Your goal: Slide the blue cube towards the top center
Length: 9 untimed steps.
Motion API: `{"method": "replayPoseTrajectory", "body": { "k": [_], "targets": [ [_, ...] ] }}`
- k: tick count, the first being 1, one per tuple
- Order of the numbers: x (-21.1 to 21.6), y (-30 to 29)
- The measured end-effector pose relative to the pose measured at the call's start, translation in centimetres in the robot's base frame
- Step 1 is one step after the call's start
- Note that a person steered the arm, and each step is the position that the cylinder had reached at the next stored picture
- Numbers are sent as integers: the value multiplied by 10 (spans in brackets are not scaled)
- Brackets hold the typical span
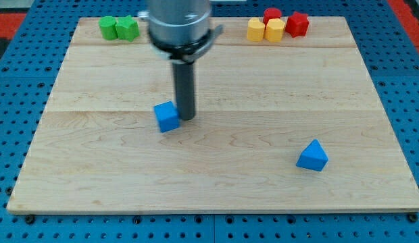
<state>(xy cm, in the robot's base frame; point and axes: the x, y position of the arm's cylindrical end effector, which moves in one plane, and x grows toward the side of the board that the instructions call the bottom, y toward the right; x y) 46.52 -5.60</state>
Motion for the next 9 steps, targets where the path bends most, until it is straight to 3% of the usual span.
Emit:
{"method": "replayPoseTrajectory", "body": {
  "k": [1,2,3,5,6,7,9],
  "targets": [
    [33,-7],
    [2,-86],
    [-48,-105],
    [9,-105],
    [2,-62],
    [-40,-86],
    [3,-82]
  ]
}}
